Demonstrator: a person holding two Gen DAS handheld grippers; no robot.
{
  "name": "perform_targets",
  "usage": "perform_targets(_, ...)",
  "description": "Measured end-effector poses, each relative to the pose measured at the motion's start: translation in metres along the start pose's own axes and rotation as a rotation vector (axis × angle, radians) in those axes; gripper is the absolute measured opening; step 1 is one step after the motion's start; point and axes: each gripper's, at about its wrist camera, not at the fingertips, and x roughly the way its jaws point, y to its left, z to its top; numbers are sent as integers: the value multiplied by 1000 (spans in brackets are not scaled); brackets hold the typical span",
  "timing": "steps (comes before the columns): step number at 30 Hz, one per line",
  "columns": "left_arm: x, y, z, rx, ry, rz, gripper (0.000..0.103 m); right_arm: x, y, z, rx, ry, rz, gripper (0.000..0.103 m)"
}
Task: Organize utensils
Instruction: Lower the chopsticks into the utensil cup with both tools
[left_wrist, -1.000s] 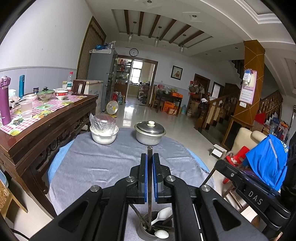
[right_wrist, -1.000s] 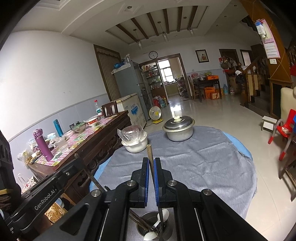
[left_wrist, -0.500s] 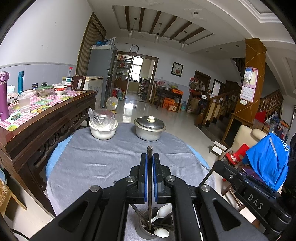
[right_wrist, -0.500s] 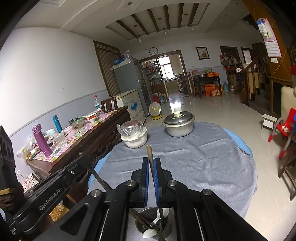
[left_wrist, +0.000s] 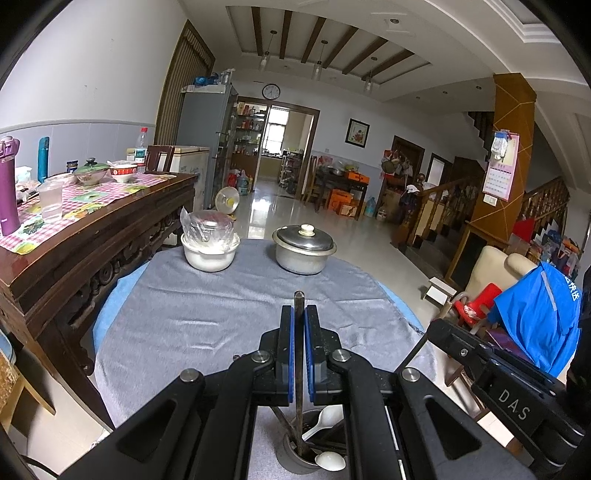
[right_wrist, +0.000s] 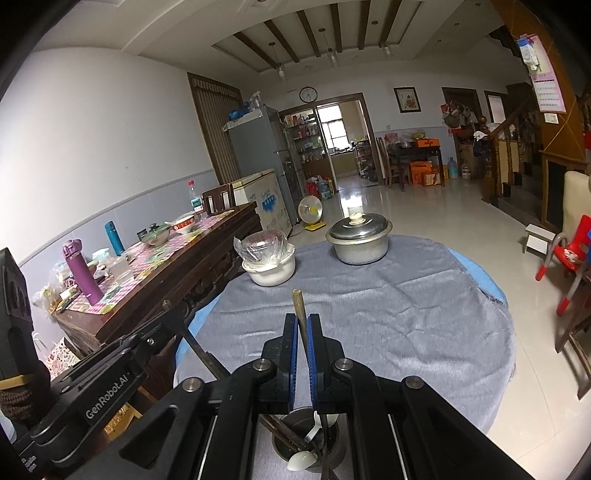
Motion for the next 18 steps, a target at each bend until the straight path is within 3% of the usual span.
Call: perform_targets(18, 2, 4, -2, -6, 6, 3, 5, 8, 6, -4, -9, 26, 4, 6)
